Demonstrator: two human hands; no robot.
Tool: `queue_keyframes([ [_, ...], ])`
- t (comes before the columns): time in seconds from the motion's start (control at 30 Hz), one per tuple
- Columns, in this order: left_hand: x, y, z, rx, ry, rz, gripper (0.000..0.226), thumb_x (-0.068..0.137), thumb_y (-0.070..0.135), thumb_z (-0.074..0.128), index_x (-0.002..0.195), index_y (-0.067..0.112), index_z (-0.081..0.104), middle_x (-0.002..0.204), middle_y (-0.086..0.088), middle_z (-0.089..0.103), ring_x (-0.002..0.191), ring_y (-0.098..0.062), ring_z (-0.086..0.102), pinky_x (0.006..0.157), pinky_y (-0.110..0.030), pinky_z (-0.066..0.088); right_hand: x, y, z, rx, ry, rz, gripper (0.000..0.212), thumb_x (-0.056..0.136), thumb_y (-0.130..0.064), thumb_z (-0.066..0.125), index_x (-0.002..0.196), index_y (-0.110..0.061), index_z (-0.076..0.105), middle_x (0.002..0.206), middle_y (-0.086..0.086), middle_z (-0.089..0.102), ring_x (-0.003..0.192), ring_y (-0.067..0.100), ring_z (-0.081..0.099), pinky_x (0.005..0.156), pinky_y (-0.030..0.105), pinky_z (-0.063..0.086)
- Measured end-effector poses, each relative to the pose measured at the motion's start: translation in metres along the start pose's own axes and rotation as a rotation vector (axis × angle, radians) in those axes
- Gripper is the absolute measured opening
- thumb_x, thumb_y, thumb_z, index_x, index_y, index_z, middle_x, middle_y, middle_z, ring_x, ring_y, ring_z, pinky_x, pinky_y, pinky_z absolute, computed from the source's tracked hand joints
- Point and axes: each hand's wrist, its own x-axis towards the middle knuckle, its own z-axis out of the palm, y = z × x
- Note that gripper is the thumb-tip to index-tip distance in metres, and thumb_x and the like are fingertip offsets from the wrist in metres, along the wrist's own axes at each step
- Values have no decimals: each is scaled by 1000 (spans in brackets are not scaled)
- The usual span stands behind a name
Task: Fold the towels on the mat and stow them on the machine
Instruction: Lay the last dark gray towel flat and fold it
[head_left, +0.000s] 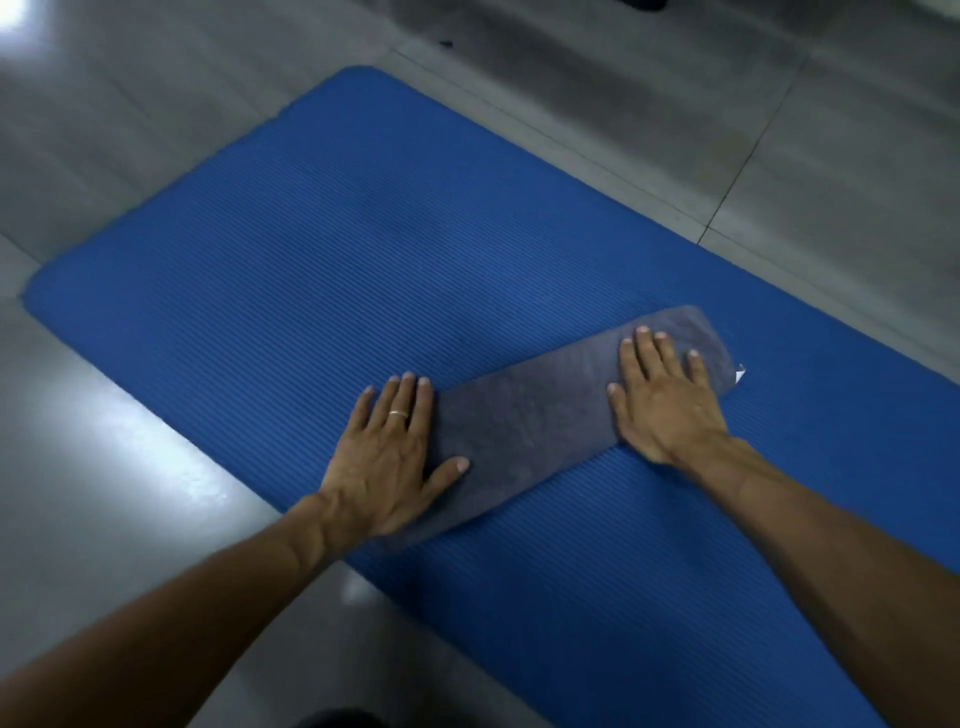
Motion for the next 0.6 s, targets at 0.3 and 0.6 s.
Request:
queue_keyframes([
  [0.3, 14, -43, -32, -542, -271, -205, 45, 77, 59, 69, 86, 15, 63, 85, -3, 65, 82, -20, 62, 68, -32, 47, -63, -124, -9, 178, 226, -418, 70, 84, -36, 53, 147, -9, 38, 156, 12, 33, 142, 27, 33, 116, 45, 25],
  [0.6, 20, -34, -59, -1264, -440, -423, 26, 85, 28, 67, 101, 8, 64, 93, -9, 71, 87, -23, 69, 67, -36, 58, -103, -139, -15, 470, 238, -494, 102, 77, -61, 59, 155, -22, 6, 162, -3, 10, 146, 11, 14, 120, 35, 16],
])
